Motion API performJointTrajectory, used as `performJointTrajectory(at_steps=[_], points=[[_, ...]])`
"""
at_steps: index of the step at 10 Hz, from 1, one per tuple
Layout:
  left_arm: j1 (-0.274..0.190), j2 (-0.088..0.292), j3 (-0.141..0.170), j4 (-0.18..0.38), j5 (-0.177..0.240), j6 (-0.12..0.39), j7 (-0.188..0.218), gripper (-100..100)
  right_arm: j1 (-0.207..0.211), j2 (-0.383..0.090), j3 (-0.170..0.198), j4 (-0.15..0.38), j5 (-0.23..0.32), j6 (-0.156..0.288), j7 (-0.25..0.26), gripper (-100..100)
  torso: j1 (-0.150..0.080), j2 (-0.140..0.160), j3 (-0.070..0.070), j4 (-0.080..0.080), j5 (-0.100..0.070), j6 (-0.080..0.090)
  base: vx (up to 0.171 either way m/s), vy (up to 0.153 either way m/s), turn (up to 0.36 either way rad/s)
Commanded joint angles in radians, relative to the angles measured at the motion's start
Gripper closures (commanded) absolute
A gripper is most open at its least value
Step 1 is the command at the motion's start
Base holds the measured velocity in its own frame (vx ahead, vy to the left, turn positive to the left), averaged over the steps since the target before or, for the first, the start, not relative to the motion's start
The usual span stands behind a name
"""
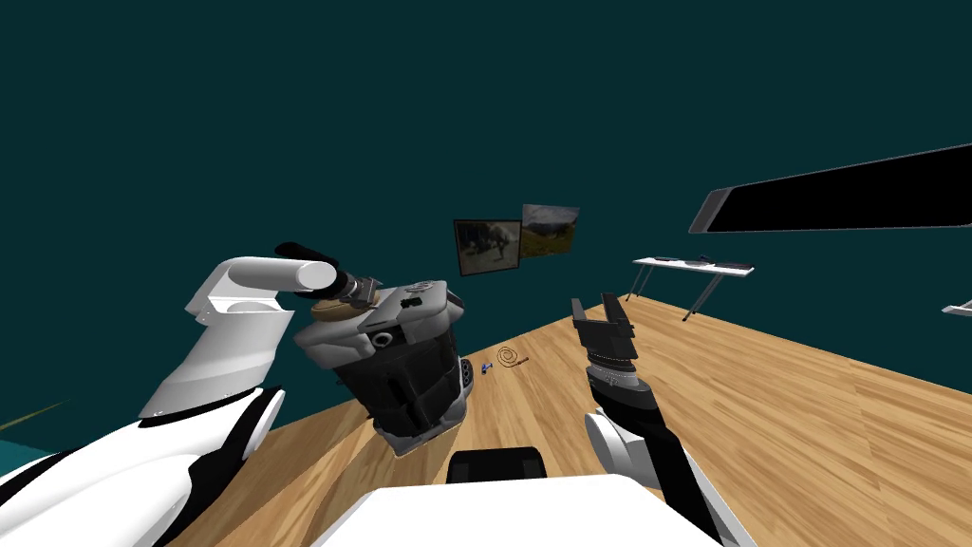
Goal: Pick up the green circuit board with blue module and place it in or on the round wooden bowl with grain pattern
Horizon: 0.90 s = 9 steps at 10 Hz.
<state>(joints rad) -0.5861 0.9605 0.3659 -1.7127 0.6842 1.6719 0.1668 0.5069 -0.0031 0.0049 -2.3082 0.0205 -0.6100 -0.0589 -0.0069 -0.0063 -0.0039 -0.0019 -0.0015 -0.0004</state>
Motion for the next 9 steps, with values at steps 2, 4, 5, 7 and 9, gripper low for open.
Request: performJointTrajectory(at_steps=[2,4,5,7,9], points=[[-0.004,0.013,0.002,0.025,0.009,0.072,-0.009,-100,0.0,0.0,0.0,0.0,0.0,0.0,0.0,0,0.0,0.0,0.0,0.0,0.0,0.0,0.093,-0.088,-0.059],[-0.007,0.023,0.003,0.041,0.016,0.124,-0.014,-100,0.0,0.0,0.0,0.0,0.0,0.0,0.0,0,0.001,0.001,0.001,0.0,0.0,0.0,0.084,-0.064,-0.054],[-0.011,0.032,0.003,0.055,0.021,0.16,-0.018,-100,0.0,0.0,0.0,0.0,0.0,0.0,0.0,0,0.003,0.002,0.001,0.0,0.001,0.0,0.098,-0.058,-0.068],[-0.013,0.039,0.004,0.067,0.026,0.209,-0.022,-100,0.0,0.0,0.0,0.0,0.0,0.0,0.0,0,0.003,0.002,0.001,0.001,0.001,0.0,0.066,-0.053,-0.039],[-0.016,0.045,0.004,0.076,0.029,0.256,-0.025,-100,0.0,0.0,0.0,0.0,0.0,0.0,0.0,0,0.003,0.004,0.002,0.001,0.001,0.0,0.059,-0.039,-0.034]])
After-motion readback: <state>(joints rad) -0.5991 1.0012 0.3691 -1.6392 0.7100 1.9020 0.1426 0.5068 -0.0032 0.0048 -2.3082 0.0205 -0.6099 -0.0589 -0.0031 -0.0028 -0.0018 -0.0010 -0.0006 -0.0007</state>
